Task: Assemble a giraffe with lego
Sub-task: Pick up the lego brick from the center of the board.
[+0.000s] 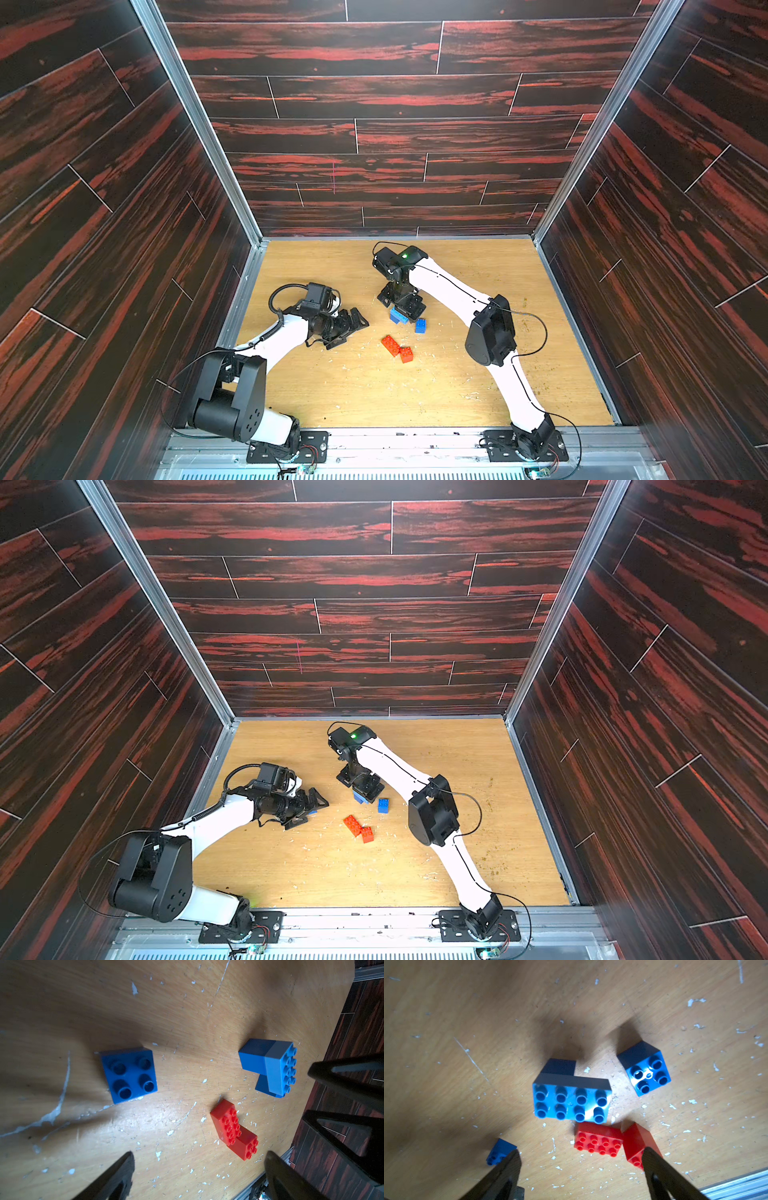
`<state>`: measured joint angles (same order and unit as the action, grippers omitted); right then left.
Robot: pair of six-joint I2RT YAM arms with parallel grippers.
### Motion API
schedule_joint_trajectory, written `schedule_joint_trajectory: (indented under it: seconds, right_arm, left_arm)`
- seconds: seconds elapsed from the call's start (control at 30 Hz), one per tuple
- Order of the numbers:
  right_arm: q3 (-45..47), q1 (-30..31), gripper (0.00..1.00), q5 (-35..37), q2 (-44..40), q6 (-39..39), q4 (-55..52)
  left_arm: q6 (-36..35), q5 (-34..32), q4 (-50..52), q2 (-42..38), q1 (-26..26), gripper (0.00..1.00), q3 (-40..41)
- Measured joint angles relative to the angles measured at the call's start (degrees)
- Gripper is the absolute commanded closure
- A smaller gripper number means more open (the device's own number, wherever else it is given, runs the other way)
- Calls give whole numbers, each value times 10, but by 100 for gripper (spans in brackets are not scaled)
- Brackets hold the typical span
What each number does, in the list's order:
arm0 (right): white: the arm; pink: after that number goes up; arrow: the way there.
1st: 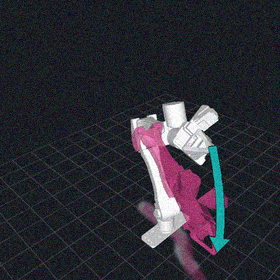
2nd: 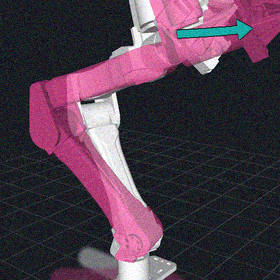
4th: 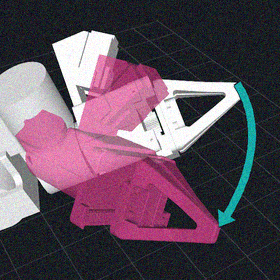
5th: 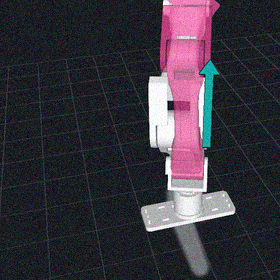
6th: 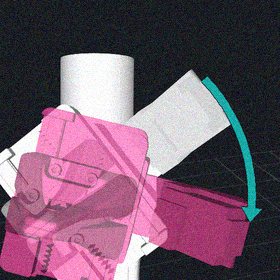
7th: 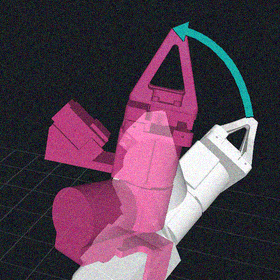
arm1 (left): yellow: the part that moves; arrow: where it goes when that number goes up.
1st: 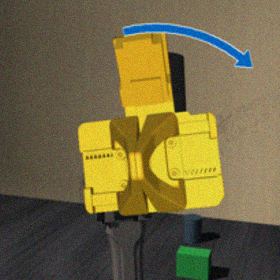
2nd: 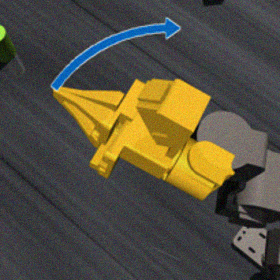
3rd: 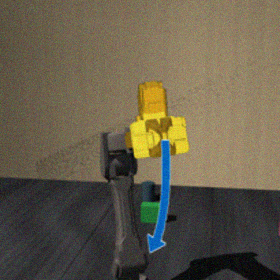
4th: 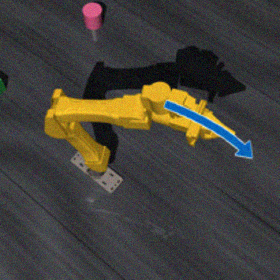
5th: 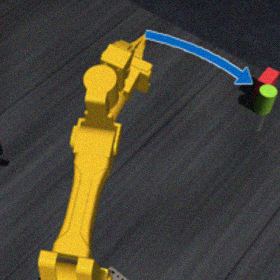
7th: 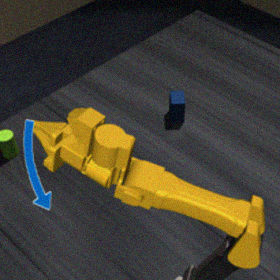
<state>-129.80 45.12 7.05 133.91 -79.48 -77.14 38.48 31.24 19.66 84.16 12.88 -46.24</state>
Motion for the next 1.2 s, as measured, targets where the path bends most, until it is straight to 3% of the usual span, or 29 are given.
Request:
schedule_joint_trajectory:
  seconds: [0.83, 1.2]
  right_arm:
    - [-10, -25, 9, -19, 43, 3, 24]
    - [-10, -28, 19, -21, 50, 8, 30]
  left_arm:
    - [-2, 0, 0, 0, 3, 3, 0]
    - [-6, 0, 0, 0, 3, 3, 0]
